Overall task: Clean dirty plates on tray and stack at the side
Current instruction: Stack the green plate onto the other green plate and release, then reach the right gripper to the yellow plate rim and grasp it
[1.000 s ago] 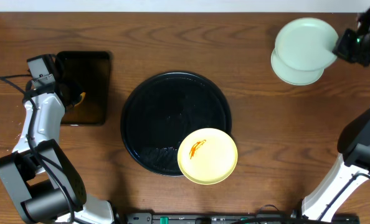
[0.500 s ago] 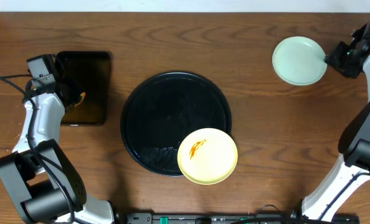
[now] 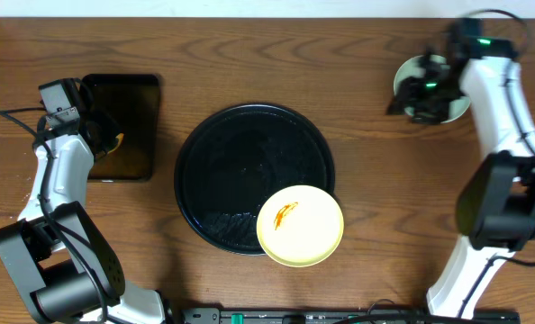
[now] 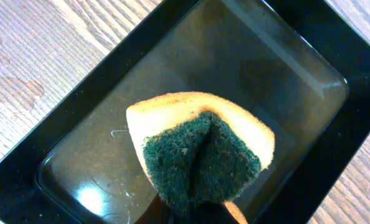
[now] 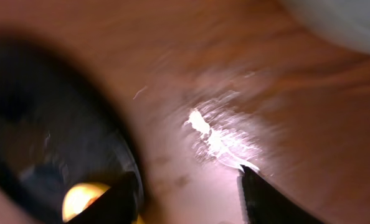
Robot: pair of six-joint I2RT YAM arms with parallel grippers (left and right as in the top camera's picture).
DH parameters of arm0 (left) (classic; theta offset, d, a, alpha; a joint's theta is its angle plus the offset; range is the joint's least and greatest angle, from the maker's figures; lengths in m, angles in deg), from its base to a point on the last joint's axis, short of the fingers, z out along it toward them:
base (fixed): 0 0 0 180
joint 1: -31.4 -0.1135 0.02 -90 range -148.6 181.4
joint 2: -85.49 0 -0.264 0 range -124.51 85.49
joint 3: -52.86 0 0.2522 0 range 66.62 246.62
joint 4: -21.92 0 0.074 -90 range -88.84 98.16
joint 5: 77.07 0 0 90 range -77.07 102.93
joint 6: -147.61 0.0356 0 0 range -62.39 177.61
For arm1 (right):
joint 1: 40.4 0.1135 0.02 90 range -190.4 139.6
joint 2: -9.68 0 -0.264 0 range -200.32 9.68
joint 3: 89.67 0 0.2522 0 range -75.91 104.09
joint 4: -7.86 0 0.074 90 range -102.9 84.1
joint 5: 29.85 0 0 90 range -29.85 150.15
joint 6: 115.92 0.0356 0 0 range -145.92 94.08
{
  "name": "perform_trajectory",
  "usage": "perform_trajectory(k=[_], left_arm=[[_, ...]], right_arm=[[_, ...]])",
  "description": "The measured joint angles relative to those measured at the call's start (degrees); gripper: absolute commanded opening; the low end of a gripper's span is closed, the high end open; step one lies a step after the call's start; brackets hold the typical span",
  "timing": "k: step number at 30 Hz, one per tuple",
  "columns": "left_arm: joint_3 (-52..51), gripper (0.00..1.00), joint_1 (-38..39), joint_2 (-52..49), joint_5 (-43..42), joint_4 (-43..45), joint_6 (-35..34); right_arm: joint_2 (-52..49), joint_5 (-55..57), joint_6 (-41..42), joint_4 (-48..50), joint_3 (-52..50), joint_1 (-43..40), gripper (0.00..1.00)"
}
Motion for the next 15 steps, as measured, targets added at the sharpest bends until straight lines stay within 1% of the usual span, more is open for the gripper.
perform_trajectory(k=[1,3,6,8,10,11,12,15], left_arm=[[0.0,0.08,0.0,0.0,0.0,0.0,0.0],[0.0,0.08,0.0,0.0,0.0,0.0,0.0],[0.0,0.08,0.0,0.0,0.0,-0.1,0.0],[0.0,0.08,0.0,0.0,0.0,-0.1,0.0],[0.0,0.08,0.0,0.0,0.0,-0.3,0.0],[0.0,0.08,0.0,0.0,0.0,-0.4,0.0],[0.0,0.08,0.0,0.0,0.0,-0.4,0.0],[0.0,0.08,0.0,0.0,0.0,-0.5,0.0]], right_arm=[[0.5,0.8,0.4,-1.3,0.1,3.0,0.38],[1.1,2.9,2.3,-3.2,0.1,8.3,0.4],[1.0,8.0,7.4,-6.6,0.1,15.3,0.39],[1.1,12.4,11.2,-9.1,0.1,18.2,0.4],[1.1,17.8,16.1,-13.2,0.1,20.2,0.5],[1.3,19.8,17.8,-14.7,0.1,20.8,0.99],[1.8,22.5,20.6,-16.2,0.1,21.4,0.99],[5.5,24.6,24.0,-18.4,-0.2,22.0,0.99]])
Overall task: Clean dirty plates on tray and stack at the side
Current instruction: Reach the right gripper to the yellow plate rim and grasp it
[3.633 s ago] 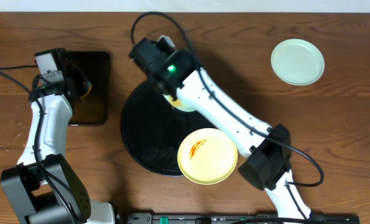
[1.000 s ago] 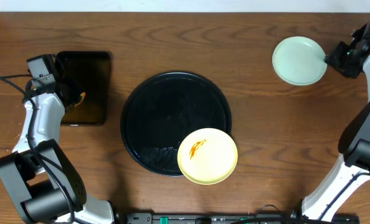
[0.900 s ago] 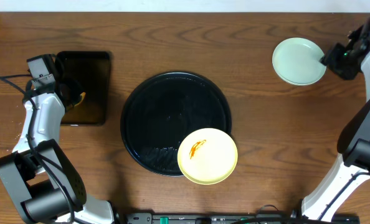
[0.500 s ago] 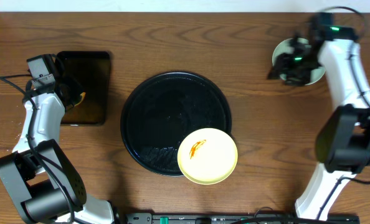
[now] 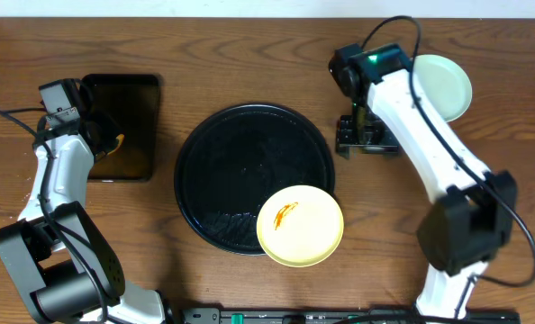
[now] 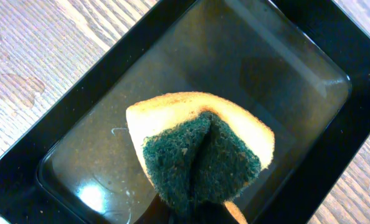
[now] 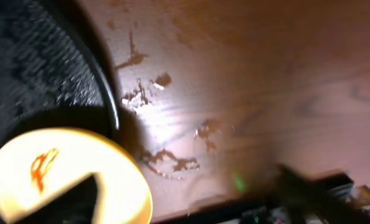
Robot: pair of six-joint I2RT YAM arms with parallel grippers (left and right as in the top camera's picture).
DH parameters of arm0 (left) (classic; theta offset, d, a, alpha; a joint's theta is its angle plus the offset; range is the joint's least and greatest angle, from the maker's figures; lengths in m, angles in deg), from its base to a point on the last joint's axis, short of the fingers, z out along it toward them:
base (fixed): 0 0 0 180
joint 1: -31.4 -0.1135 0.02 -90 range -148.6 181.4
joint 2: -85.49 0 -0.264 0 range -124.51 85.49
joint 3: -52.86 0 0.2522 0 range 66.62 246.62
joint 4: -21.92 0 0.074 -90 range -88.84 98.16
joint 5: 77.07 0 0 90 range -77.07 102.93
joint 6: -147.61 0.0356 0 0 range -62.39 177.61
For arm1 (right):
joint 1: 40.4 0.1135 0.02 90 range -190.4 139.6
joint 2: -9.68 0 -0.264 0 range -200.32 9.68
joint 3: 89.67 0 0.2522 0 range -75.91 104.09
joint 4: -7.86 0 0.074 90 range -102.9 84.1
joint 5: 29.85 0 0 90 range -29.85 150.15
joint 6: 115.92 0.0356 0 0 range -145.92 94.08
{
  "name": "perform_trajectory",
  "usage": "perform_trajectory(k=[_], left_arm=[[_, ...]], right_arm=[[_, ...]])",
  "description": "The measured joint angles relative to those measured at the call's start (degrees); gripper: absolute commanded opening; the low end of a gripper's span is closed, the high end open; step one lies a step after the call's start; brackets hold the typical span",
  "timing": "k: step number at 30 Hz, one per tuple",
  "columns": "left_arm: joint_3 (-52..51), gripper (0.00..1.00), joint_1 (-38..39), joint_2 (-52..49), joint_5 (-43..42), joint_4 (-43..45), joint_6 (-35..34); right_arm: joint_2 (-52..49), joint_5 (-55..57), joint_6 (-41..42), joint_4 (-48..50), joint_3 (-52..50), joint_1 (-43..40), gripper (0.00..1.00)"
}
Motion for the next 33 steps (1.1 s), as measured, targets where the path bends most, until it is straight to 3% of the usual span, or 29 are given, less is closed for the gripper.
perform_trajectory(k=[3,7,14,18,23,30,33], left_arm=[[0.0,0.08,0.0,0.0,0.0,-0.1,0.0],[0.0,0.08,0.0,0.0,0.0,-0.2,0.0],[0.0,0.08,0.0,0.0,0.0,-0.2,-0.3],[0.0,0.08,0.0,0.0,0.0,-0.2,-0.3],[0.0,0.08,0.0,0.0,0.0,-0.1,-0.3],[0.0,0.08,0.0,0.0,0.0,-0.1,-0.5],[0.0,0.08,0.0,0.0,0.0,-0.1,-0.5]], right_arm=[[8.0,-2.0,2.4,-0.4,-3.0,1.0,0.99],[15.5,-7.6,6.3,6.5,-14.7,5.2,0.94],[15.7,-20.2,16.1,16.2,-33.1,10.8,0.84],[15.8,-22.5,19.3,15.6,-37.2,10.8,0.79],[15.8,-23.8,21.8,18.5,-40.8,10.8,0.61],[15.8,-26.0,22.5,26.9,-46.5,10.7,0.64],[15.8,-25.9,22.5,28.5,-46.8,10.7,0.59]])
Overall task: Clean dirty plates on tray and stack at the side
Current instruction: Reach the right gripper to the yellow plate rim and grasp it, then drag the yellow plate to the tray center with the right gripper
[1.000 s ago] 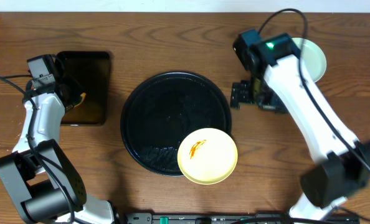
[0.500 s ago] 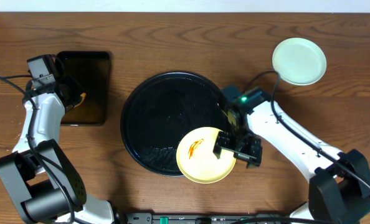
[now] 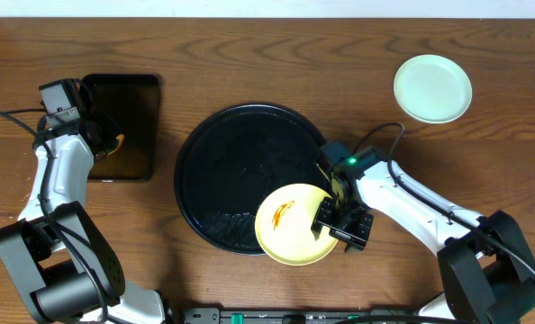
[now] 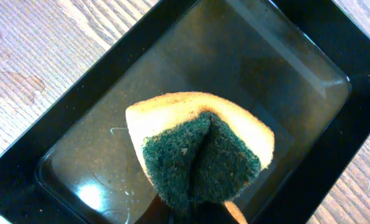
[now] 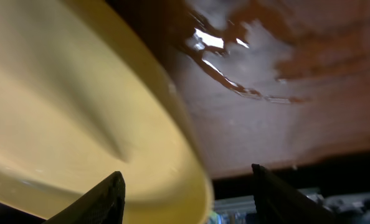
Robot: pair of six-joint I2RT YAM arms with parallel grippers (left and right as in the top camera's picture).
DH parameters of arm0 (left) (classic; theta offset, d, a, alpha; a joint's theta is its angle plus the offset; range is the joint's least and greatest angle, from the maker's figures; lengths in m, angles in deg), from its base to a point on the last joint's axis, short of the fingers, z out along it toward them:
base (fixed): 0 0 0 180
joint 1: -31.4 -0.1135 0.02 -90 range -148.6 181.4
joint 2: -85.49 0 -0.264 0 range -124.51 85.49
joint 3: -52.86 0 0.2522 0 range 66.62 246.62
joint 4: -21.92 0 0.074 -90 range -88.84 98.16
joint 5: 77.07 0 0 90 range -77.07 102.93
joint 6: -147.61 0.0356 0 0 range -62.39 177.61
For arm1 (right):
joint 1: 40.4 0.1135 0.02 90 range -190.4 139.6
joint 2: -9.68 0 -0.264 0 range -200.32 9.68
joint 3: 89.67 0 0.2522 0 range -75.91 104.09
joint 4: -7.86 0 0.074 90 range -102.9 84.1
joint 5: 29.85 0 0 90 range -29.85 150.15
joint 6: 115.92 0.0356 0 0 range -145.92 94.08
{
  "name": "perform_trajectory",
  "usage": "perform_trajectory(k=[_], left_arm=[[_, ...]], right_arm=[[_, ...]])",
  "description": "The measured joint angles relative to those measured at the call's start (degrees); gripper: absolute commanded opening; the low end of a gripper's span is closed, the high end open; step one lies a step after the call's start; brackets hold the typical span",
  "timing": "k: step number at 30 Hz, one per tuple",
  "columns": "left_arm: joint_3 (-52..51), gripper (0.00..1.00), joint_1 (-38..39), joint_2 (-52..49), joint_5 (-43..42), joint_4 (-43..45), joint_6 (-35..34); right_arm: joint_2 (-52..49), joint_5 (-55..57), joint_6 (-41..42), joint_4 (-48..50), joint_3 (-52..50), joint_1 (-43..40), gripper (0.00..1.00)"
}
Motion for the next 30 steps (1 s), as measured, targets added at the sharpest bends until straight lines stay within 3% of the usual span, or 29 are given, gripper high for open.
perform_trajectory(k=[4,10,15,18,30], left_arm=[[0.0,0.08,0.0,0.0,0.0,0.0,0.0],[0.0,0.08,0.0,0.0,0.0,0.0,0.0],[0.0,0.08,0.0,0.0,0.0,0.0,0.0],[0.0,0.08,0.0,0.0,0.0,0.0,0.0],[0.0,0.08,0.0,0.0,0.0,0.0,0.0]], right_arm=[[0.0,0.1,0.1,0.2,0.0,0.0,0.49],[0.0,0.1,-1.2,0.2,0.0,0.0,0.2],[0.0,0.0,-1.4,0.7,0.0,0.0,0.18],[0.0,-0.3,-2.4,2.9,0.0,0.0,0.01],[0.0,-3.8,-10.0,15.4,-0.1,-1.6,0.01]])
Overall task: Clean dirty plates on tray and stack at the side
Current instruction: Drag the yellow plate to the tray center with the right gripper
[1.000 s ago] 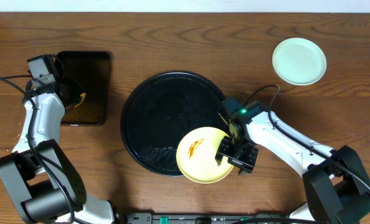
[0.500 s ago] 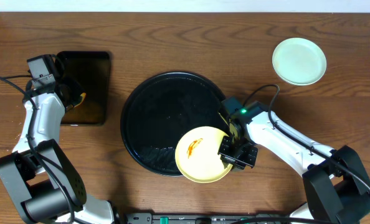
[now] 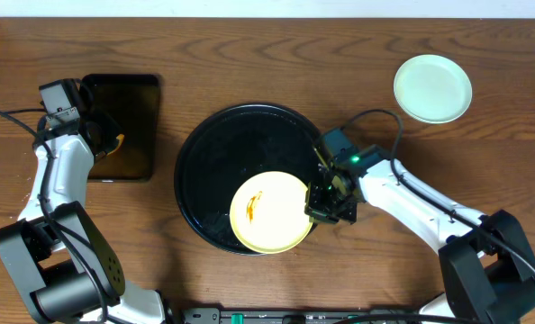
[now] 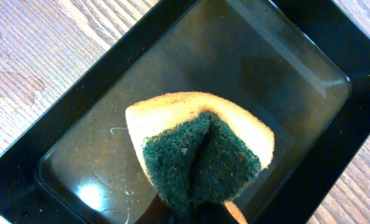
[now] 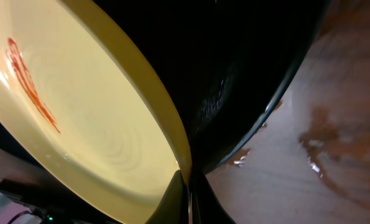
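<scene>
A yellow plate (image 3: 269, 212) with an orange-red smear lies in the lower part of the round black tray (image 3: 215, 153). My right gripper (image 3: 322, 205) is shut on the plate's right rim; the right wrist view shows the yellow plate (image 5: 79, 112) edge pinched between the fingers, over the tray (image 5: 260, 62). A pale green plate (image 3: 432, 87) sits alone at the far right. My left gripper (image 3: 105, 144) is shut on a yellow-and-green sponge (image 4: 200, 149), held over the black rectangular water tray (image 4: 284, 68).
The rectangular black water tray (image 3: 128, 112) stands at the left, beside the round tray. Wet patches mark the wooden table (image 5: 334, 143) to the right of the round tray. The table's front edge runs along the bottom of the overhead view.
My right gripper was open around the yellow plate's right rim; now it is shut on it. The plate has moved left, from overhanging the tray's edge to fully inside it. The left arm is unchanged.
My right gripper was at the pale green plate at the far right, then midway beside the round tray. Then it stood open at the yellow plate's rim. Now it grips that plate, shifted into the tray. The left gripper held the sponge over the water tray throughout.
</scene>
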Robot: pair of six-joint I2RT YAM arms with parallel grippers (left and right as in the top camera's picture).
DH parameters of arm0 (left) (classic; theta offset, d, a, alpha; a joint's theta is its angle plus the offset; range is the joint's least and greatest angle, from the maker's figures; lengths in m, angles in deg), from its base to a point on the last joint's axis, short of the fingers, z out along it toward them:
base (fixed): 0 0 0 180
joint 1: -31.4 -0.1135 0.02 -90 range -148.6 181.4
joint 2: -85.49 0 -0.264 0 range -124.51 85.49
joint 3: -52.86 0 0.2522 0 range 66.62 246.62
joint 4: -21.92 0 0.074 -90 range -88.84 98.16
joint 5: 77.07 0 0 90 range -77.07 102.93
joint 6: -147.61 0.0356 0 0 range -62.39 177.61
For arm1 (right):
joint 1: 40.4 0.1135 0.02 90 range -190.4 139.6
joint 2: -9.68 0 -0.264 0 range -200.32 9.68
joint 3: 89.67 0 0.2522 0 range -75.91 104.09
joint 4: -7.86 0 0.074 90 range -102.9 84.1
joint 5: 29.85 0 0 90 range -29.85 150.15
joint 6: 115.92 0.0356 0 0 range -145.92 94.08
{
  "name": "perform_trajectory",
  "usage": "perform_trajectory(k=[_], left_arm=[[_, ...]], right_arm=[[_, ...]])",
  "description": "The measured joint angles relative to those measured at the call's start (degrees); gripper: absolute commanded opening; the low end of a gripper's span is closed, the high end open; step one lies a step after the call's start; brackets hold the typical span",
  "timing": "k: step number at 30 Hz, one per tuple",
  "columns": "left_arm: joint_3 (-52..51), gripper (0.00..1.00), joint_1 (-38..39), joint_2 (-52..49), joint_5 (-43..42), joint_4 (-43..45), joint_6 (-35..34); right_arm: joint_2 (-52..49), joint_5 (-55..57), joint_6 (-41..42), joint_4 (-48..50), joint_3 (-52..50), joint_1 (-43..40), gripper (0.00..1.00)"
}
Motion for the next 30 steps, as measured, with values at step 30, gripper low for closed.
perform_trajectory(k=[30], left_arm=[[-0.2,0.07,0.3,4.6,-12.3,-0.5,0.0]], right_arm=[[-27.4,1.5,-30.5,-7.4,33.4,-6.5,0.01]])
